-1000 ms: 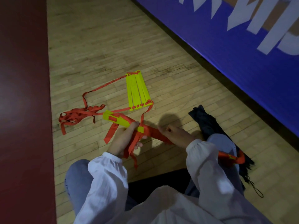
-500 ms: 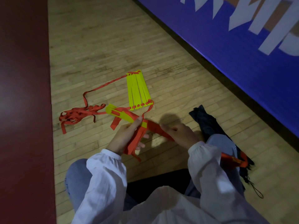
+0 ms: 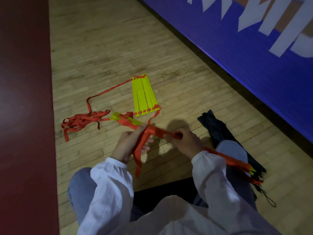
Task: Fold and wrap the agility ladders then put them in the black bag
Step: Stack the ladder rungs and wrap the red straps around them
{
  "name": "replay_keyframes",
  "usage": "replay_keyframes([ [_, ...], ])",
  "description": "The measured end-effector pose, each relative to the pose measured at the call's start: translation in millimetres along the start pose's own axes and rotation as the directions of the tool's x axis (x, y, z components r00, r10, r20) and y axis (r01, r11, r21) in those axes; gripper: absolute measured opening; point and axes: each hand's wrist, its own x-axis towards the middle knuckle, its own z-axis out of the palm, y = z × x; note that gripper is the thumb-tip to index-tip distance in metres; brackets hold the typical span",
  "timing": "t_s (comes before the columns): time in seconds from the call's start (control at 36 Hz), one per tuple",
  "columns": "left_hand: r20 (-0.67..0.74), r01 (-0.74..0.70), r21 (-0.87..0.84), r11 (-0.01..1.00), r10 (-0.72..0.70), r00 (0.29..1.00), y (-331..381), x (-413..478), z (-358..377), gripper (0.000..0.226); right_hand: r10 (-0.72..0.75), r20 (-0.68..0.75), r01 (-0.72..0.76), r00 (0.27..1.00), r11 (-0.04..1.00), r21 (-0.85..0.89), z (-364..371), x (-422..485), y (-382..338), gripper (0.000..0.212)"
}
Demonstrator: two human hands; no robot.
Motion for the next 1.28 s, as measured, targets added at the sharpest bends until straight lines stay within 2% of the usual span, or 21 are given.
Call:
replay_keyframes([
  [0.19, -0.031, -0.032, -0.046, 0.998, 0.031, 0.999, -2.7, 2.1, 1.8, 0.031, 0.016, -0.01, -0.016, 1.0, 0.999, -0.031, 1.8, -5.1, -5.9, 0.058],
  [0.33, -0.018, -0.054, -0.034, 0.998, 0.053, 0.998, -3.4, 1.3, 1.1, 0.027, 0.033, 0.013, -0.033, 0.999, 0.999, 0.016, 1.3, -3.3, -4.6, 0.059],
  [0.53, 0.057, -0.117, -0.044, 0.992, 0.119, 0.991, -2.8, -0.7, -2.5, 0.025, -0.045, 0.115, 0.038, 0.992, 0.997, 0.063, -7.0, -0.1, 0.0, 0.06],
  [0.81, 0.104, -0.158, 0.014, 0.987, 0.155, 0.982, -7.1, 3.6, -2.7, 0.029, -0.103, 0.133, 0.08, 0.986, 0.983, 0.166, -12.1, -1.4, -7.2, 0.035],
  [0.89, 0.113, -0.145, 0.017, 0.989, 0.142, 0.983, -7.3, 2.2, -1.9, 0.03, -0.1, 0.131, 0.077, 0.986, 0.982, 0.174, -10.3, -1.9, -6.9, 0.03],
  [1.11, 0.136, -0.014, 0.005, 1.0, 0.013, 0.991, -4.1, -1.6, -2.6, 0.032, -0.067, 0.06, 0.054, 0.996, 0.978, 0.202, -5.3, -5.1, -7.8, 0.039],
  [1.28, 0.137, 0.057, 0.016, 0.998, -0.059, 0.989, -3.0, -2.9, -5.6, 0.04, -0.01, -0.061, 0.02, 0.998, 0.987, 0.157, -4.3, -3.9, -9.1, 0.041],
])
